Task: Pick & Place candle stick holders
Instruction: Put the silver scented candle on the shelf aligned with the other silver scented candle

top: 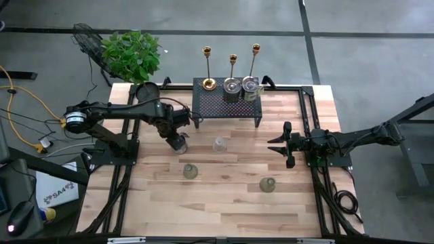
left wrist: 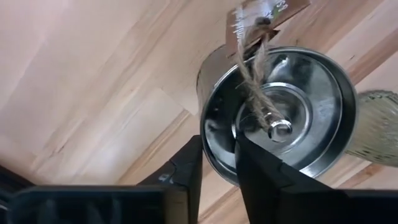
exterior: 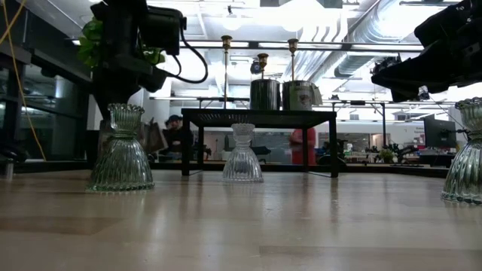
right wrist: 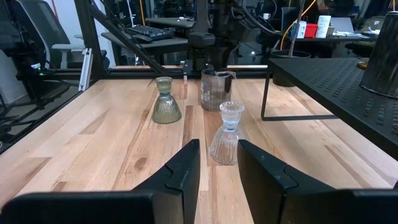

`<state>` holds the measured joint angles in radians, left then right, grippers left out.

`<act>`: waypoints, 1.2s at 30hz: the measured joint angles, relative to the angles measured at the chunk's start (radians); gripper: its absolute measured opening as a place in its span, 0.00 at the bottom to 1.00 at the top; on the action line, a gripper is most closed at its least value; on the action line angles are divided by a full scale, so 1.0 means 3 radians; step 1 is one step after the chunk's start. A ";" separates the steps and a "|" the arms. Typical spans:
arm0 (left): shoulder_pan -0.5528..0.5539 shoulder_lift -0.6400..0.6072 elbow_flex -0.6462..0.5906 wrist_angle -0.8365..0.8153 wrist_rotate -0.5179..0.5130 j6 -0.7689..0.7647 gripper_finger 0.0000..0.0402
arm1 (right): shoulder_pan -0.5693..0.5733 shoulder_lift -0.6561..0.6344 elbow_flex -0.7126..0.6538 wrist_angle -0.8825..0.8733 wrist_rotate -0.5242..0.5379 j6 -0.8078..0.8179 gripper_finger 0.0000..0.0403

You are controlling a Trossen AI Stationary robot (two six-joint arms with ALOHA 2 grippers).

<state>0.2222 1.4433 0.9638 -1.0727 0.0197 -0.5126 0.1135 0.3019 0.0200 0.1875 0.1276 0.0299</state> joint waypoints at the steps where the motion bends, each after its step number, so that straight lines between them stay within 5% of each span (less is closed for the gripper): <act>1: -0.0001 0.0000 0.0000 -0.0001 -0.0019 0.0026 0.19 | 0.0000 0.0000 0.0000 0.0000 0.0001 0.0000 0.25; 19: -0.0001 0.0000 0.0000 0.0156 -0.0122 0.0036 0.01 | 0.0000 0.0000 0.0000 0.0000 0.0000 0.0000 0.25; 36: -0.0001 0.0005 0.0031 0.0151 -0.0203 -0.0220 0.00 | -0.0001 0.0000 0.0000 0.0000 0.0000 -0.0001 0.25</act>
<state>0.2218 1.4449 0.9731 -1.0276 -0.0411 -0.5786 0.1132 0.3019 0.0200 0.1875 0.1277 0.0297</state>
